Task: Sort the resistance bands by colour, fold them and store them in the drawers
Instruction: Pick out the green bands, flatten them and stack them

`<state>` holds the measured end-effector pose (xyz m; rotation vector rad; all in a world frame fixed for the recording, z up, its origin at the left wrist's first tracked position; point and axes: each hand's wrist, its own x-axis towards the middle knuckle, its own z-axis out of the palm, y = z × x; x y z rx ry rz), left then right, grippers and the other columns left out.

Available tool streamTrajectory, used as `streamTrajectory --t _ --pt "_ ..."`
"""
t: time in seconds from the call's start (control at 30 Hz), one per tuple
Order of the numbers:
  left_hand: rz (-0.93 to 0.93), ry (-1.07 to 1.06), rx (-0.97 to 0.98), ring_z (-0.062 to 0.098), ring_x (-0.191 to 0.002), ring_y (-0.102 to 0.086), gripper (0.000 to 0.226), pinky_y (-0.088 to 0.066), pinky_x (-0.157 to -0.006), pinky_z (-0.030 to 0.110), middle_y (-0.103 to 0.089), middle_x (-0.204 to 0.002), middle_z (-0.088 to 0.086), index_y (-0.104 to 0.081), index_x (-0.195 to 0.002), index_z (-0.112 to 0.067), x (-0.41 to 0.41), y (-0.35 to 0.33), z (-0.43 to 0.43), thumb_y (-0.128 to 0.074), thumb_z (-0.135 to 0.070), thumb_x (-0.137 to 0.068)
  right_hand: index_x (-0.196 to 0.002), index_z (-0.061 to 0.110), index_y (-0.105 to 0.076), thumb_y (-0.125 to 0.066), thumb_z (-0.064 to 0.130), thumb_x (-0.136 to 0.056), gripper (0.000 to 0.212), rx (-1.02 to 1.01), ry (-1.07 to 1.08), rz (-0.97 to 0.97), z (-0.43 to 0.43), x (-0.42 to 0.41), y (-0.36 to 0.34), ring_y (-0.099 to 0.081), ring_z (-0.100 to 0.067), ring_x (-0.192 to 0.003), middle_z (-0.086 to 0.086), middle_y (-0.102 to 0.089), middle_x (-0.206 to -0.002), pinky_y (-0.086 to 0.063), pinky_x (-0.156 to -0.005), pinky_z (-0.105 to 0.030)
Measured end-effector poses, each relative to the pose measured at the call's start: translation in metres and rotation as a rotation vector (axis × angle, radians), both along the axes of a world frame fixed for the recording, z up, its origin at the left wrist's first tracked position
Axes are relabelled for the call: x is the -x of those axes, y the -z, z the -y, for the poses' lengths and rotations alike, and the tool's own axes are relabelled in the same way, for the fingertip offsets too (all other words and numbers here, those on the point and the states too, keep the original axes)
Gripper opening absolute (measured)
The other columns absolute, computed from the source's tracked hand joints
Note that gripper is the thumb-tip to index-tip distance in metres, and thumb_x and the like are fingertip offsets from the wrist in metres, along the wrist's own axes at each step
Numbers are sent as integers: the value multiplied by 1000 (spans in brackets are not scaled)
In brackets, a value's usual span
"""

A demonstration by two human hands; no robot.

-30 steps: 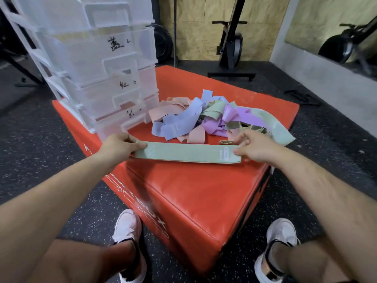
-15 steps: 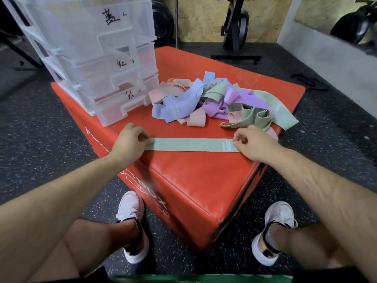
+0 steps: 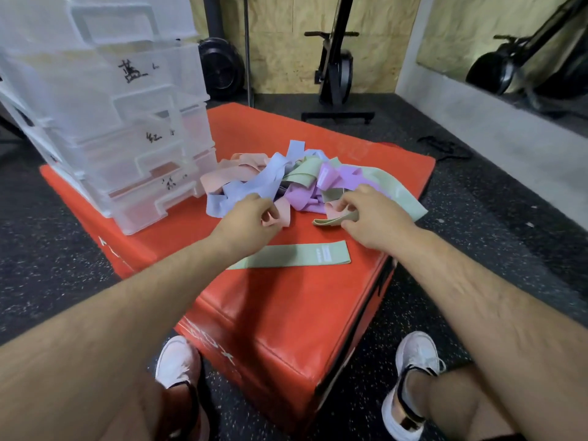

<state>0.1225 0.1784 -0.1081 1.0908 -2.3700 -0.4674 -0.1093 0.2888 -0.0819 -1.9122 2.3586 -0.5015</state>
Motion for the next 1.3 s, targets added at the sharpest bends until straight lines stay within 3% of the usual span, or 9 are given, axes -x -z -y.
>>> streamTrajectory --t 0.17,0.27,0.37,0.53,0.63,0.87,1.0,1.17,1.3 --pt "197 150 -6 20 -103 -53 43 -47 -88 37 -55 -111 -1 -63 -112 -22 71 9 3 -76 -41 -76 -115 33 -64 -62 23 -86 31 -81 -5 64 12 8 6 -60 -23 -101 8 -50 -119 -51 -89 -42" --pt "290 195 42 20 -109 -56 30 -45 -87 33 -62 -109 -4 -66 -107 -25 91 17 7 -72 -38 -81 -104 29 -67 -61 19 -87 20 -119 -8 22 20 12 10 -60 -21 -100 8 -61 -112 -49 -82 -35" --pt "214 149 -3 23 -96 -64 13 -49 -76 33 -63 -84 -10 -61 -77 -35 93 15 13 -58 -28 -89 -95 25 -67 -59 24 -92 9 -102 21 53 27 16 12 -63 -19 -95 8 -68 -100 -50 -79 -33" --pt "-115 75 -259 17 -69 -55 14 -48 -64 28 -58 -73 -6 -58 -82 -19 76 -11 12 -60 -27 -93 -97 24 -63 -61 21 -94 4 39 -23 300 36 13 -1 -62 -8 -82 10 -65 -93 -44 -62 -13" --pt "-181 36 -326 22 -63 -64 15 -51 -51 23 -63 -77 5 -56 -88 -14 53 -30 12 -58 -27 -96 -92 25 -61 -66 23 -91 5 44 -82 304 43 3 -6 -58 -10 -71 9 -64 -81 -38 -58 -20" --pt "-234 5 -322 21 -56 -70 5 -54 -49 29 -61 -95 3 -60 -93 -16 1 -65 16 -58 -20 -96 -82 19 -58 -71 26 -84 14 69 -76 243 59 -20 -9 -58 -20 -71 5 -59 -75 -53 -70 -40" --pt "-244 -38 -358 23 -55 -70 3 -44 -43 22 -65 -97 0 -67 -90 -19 -24 -64 19 -65 -18 -93 -76 22 -61 -75 30 -78 16 188 -53 192 61 -35 -12 -42 -18 -104 9 -57 -78 -42 -87 -37" --pt "-426 -68 -515 12 -84 -73 15 -59 -85 31 -77 -90 5 -76 -92 -10 -43 -64 22 -67 -22 -90 -76 29 -38 -60 32 -83 23 110 -127 264 67 -54 -5 -50 -20 -83 9 -57 -80 -40 -72 -36" --pt "-455 -136 -490 8 -74 -70 10 -59 -80 28 -75 -92 7 -73 -91 -10 -55 -61 25 -75 -14 -82 -78 25 -38 -70 28 -78 32 8 -207 418 67 -68 -6 -38 -15 -66 7 -44 -73 -35 -64 -33"
